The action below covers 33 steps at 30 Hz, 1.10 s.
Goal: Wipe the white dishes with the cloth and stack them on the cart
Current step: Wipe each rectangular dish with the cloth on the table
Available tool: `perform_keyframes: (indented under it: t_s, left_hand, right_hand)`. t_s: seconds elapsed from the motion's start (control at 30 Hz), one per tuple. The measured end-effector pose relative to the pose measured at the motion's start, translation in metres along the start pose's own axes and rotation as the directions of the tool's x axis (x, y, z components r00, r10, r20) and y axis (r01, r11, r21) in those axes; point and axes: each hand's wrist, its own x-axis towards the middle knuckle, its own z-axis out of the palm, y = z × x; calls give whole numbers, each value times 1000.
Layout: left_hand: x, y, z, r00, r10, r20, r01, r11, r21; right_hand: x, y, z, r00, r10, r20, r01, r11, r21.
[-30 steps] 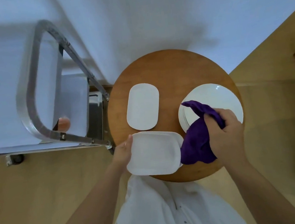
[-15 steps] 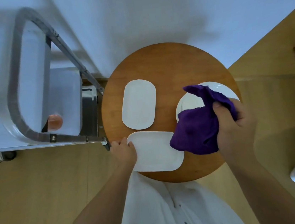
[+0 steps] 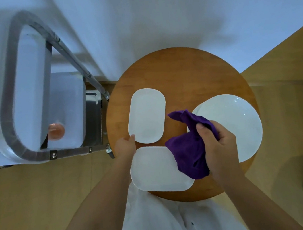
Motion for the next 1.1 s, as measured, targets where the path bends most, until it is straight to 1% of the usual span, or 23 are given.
perform_keyframes:
  t_s: [0.07, 0.17, 0.27, 0.33, 0.43, 0.53, 0.67, 0.8, 0.9, 1.0, 1.03, 1.1]
  left_hand:
    - [10, 10, 5, 998, -67, 22, 67, 997, -39]
    - [21, 19, 11, 991, -124, 46, 129, 986, -108]
    - [27, 20, 14, 986, -135, 96, 152, 970, -190]
    - [23, 20, 13, 987, -136, 83, 151, 963, -222]
    - [20, 17, 10, 996, -81, 40, 89, 955, -283]
    - [19, 14, 4, 1000, -15, -22, 6, 923, -384]
    - [6, 21, -7, 997, 50, -60, -73, 875, -479]
    - [-17, 33, -25, 993, 101, -65, -120, 784, -609]
    - [-45, 40, -42, 988, 147, -44, -137, 714, -686]
    - [-75, 42, -59, 981, 189, -41, -165, 706, -688]
    - [-87, 43, -62, 981, 194, 0, -136, 685, -715]
    - [-112, 40, -67, 968, 212, 137, -15, 591, -807]
  right_hand:
    - [4, 1, 1, 1000, -7, -1, 7, 1000, -22]
    - [8, 1, 1, 1000, -4, -6, 4, 999, -44]
    - [10, 2, 0, 1000, 15, -8, -16, 999, -48]
    - [10, 1, 0, 999, 39, -5, -39, 999, -34]
    - [8, -3, -2, 998, 66, -4, -66, 998, -1]
    - [3, -8, -2, 996, 91, 6, -91, 995, 36]
    - [-9, -22, 0, 996, 66, 52, -71, 994, 88]
    - [-24, -43, 4, 997, 12, 81, -24, 987, 159]
    - [-39, -63, 10, 993, -41, 114, 14, 973, 232]
    - [-51, -82, 19, 987, -98, 130, 58, 958, 282]
    - [-56, -87, 23, 983, -120, 142, 76, 957, 281]
    - [-65, -96, 34, 961, -192, 200, 132, 951, 279]
